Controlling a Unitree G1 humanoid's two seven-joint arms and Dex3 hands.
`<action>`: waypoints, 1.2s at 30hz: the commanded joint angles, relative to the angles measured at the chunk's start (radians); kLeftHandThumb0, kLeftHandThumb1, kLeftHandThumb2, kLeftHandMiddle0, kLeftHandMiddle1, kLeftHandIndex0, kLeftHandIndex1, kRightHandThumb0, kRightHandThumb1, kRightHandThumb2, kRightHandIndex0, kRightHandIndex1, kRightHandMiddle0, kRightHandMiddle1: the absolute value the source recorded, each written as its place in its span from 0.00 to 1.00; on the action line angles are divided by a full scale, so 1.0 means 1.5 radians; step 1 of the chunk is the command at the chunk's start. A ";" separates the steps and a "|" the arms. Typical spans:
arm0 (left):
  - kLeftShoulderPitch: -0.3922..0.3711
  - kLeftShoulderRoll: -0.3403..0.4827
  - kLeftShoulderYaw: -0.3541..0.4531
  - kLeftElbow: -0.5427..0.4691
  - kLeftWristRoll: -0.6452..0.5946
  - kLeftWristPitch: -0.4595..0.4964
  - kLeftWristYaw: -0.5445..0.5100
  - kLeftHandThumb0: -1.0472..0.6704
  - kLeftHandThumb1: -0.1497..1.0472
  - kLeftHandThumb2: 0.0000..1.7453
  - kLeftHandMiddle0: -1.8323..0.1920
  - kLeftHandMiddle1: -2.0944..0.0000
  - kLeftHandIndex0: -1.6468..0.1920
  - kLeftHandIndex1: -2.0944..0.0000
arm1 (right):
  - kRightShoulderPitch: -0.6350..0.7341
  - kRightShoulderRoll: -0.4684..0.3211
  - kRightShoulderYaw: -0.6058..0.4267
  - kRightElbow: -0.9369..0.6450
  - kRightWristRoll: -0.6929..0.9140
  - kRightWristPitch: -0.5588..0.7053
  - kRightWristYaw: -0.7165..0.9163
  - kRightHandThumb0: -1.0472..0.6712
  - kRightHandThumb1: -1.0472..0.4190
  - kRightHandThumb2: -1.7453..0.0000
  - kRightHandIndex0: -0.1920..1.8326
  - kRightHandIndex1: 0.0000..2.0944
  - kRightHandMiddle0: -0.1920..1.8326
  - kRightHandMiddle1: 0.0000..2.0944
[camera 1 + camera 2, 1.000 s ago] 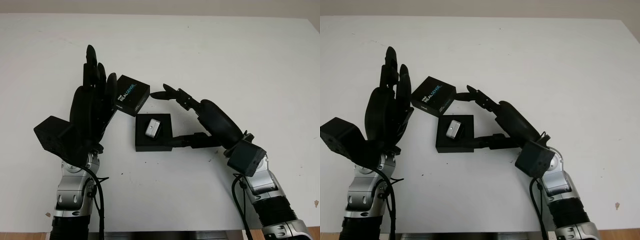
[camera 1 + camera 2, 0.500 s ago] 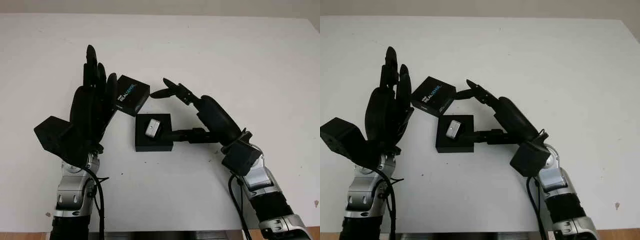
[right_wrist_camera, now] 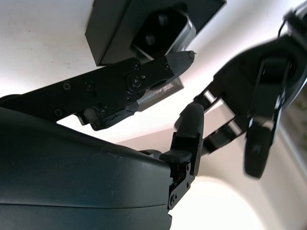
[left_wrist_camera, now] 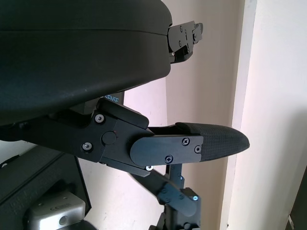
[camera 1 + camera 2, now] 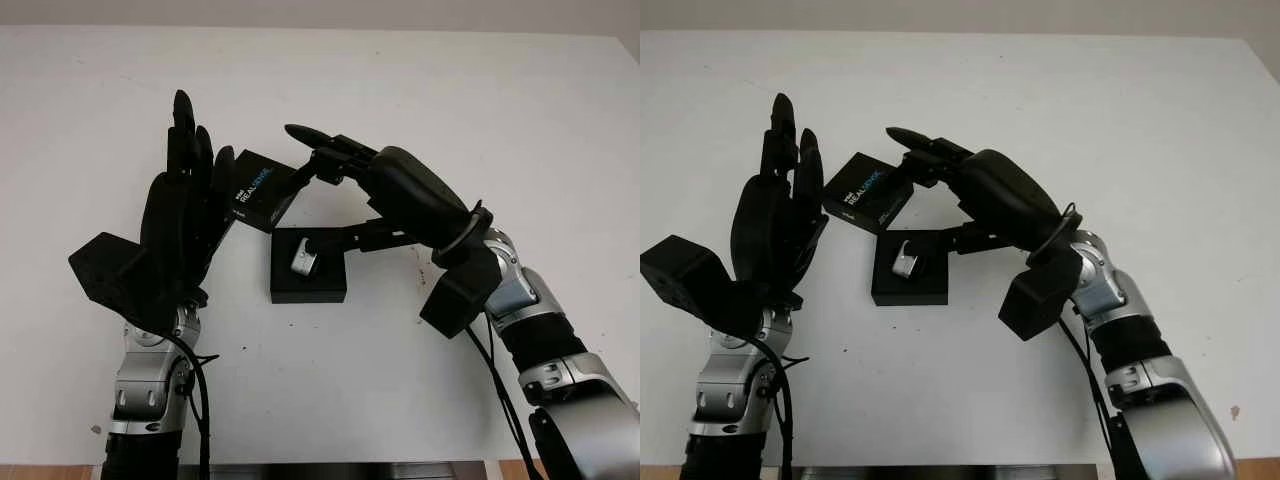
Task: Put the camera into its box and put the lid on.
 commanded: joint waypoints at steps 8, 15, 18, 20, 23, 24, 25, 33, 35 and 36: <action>0.016 0.001 0.000 -0.022 -0.002 0.005 -0.003 0.16 1.00 0.26 1.00 1.00 1.00 1.00 | -0.061 -0.061 0.015 0.022 0.032 -0.038 0.059 0.40 0.08 0.97 0.20 0.04 0.28 0.45; 0.018 0.001 0.002 -0.025 -0.004 0.011 -0.002 0.16 1.00 0.26 1.00 1.00 1.00 1.00 | -0.086 -0.106 0.005 -0.011 0.029 -0.029 0.088 0.36 0.11 0.98 0.20 0.03 0.27 0.43; 0.016 -0.001 0.003 -0.023 -0.004 0.012 0.001 0.15 1.00 0.25 1.00 1.00 1.00 1.00 | -0.101 -0.116 0.008 -0.021 0.025 -0.028 0.096 0.33 0.12 0.98 0.20 0.03 0.26 0.41; 0.014 0.000 0.002 -0.019 -0.002 0.007 0.000 0.15 1.00 0.25 1.00 1.00 1.00 1.00 | -0.106 -0.118 0.010 -0.024 0.023 -0.030 0.097 0.33 0.12 0.97 0.19 0.03 0.25 0.40; 0.014 0.002 0.001 -0.020 0.000 0.007 -0.001 0.15 1.00 0.25 1.00 1.00 1.00 1.00 | -0.108 -0.115 0.011 -0.029 0.010 -0.031 0.089 0.32 0.13 0.97 0.20 0.03 0.24 0.39; 0.014 0.002 0.002 -0.021 -0.002 0.009 -0.002 0.15 1.00 0.25 1.00 1.00 1.00 1.00 | -0.109 -0.114 0.011 -0.031 0.003 -0.032 0.083 0.32 0.13 0.97 0.20 0.03 0.24 0.39; 0.014 0.002 0.002 -0.022 -0.004 0.010 -0.003 0.15 1.00 0.25 1.00 1.00 1.00 1.00 | -0.109 -0.114 0.011 -0.032 -0.002 -0.033 0.079 0.31 0.14 0.97 0.20 0.03 0.25 0.39; 0.013 0.008 0.004 -0.030 -0.007 0.023 -0.005 0.15 1.00 0.27 1.00 1.00 1.00 1.00 | -0.106 -0.105 0.031 -0.031 -0.015 -0.029 0.081 0.33 0.14 0.97 0.19 0.02 0.26 0.35; 0.012 0.010 0.007 -0.029 -0.010 0.023 -0.007 0.15 1.00 0.27 1.00 1.00 1.00 1.00 | -0.108 -0.103 0.039 -0.029 -0.023 -0.029 0.081 0.33 0.13 0.97 0.18 0.02 0.25 0.34; 0.012 0.012 0.007 -0.030 -0.009 0.024 -0.009 0.15 1.00 0.27 1.00 1.00 1.00 1.00 | -0.110 -0.101 0.042 -0.025 -0.028 -0.031 0.077 0.33 0.13 0.97 0.18 0.02 0.25 0.34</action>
